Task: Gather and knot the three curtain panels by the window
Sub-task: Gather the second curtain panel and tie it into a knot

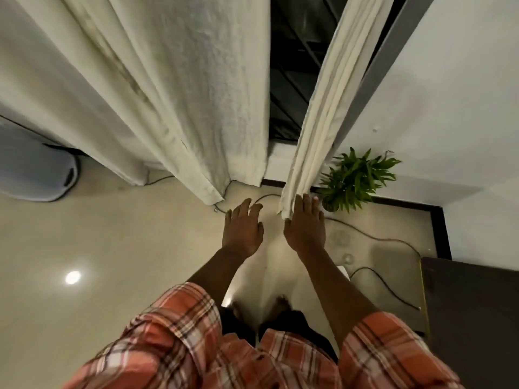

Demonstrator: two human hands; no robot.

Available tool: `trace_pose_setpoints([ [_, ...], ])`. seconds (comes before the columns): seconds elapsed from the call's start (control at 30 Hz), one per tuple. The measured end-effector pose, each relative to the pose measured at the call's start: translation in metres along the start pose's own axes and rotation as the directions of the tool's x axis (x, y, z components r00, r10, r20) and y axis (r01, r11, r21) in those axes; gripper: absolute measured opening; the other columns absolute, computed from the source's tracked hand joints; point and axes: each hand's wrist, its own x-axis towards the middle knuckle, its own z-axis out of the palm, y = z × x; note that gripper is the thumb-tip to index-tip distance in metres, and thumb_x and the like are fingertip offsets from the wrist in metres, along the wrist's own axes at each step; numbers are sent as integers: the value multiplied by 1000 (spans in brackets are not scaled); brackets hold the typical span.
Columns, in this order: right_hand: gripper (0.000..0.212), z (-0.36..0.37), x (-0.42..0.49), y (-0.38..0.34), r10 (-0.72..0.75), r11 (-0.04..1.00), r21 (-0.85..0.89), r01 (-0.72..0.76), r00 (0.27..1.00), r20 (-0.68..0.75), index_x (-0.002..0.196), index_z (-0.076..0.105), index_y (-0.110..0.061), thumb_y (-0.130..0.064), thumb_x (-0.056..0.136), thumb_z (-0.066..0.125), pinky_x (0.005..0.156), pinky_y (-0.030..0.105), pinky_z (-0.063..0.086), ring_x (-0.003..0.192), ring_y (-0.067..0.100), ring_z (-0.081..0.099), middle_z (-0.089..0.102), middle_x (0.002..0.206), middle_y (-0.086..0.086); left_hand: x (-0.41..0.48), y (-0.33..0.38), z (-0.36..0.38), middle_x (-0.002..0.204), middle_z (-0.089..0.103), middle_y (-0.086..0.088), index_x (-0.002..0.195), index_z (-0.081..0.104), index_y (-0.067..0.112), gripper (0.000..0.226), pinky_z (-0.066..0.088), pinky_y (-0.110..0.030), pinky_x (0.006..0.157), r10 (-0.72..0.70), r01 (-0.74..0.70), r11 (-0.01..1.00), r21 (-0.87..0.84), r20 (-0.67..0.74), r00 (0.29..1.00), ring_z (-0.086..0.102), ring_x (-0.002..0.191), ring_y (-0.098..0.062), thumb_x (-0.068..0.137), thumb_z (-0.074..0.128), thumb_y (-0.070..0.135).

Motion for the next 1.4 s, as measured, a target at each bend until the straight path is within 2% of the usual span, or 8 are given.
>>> trace_pose_setpoints([
  [0.13,70,-23,-14,-32,-23,999,-37,22,999,-29,151,15,-10,-30,94,50,118,46,15,147,33,7,14,159,11,-9,-26,-39,148,33,-9,137,41,20,46,26,-46,110,-34,36,999,23,-60,998,39,131,-30,92,48,29],
  [0.3,69,-28,-35,-102,-69,993,-102,65,997,-34,152,9,-9,-28,96,44,118,46,13,147,32,5,11,160,11,-29,-71,-81,152,28,-8,139,37,20,47,20,-46,114,-50,48,998,-29,-98,994,35,134,-28,94,46,29],
  [0.6,69,-23,-63,-279,-185,981,-79,179,979,-86,152,10,-10,-30,96,44,119,45,12,148,31,2,7,161,10,-69,-221,-153,151,29,-6,137,38,24,45,26,-43,110,-115,120,993,20,-161,980,37,133,-28,94,46,33],
  [0.77,69,-28,-61,-346,-242,966,-120,231,967,-86,153,7,-9,-32,98,42,119,45,10,148,31,-3,2,161,10,-66,-270,-193,152,29,-5,139,38,24,44,22,-45,113,-120,126,992,14,-212,970,35,134,-28,96,43,31],
  [1.07,70,-65,-8,-402,-240,966,-138,218,955,-174,153,4,-10,-33,98,42,119,45,10,148,31,-3,2,161,10,-8,-293,-248,153,26,-5,140,35,24,44,17,-45,115,-30,33,999,6,-305,952,29,138,-24,97,41,32],
  [1.3,72,-106,57,-415,-217,974,-120,190,939,-269,153,2,-10,-33,98,42,119,44,10,148,30,-3,2,161,10,68,-284,-291,149,34,-9,138,42,19,44,24,-45,112,80,-77,997,24,-382,921,32,136,-28,96,46,29],
  [1.4,72,-128,86,-414,-200,978,-112,174,932,-301,153,0,-10,-33,98,41,120,44,10,148,30,-3,1,161,10,104,-271,-314,149,34,-9,139,40,19,44,25,-40,112,137,-140,990,26,-416,899,31,137,-25,96,44,28],
])
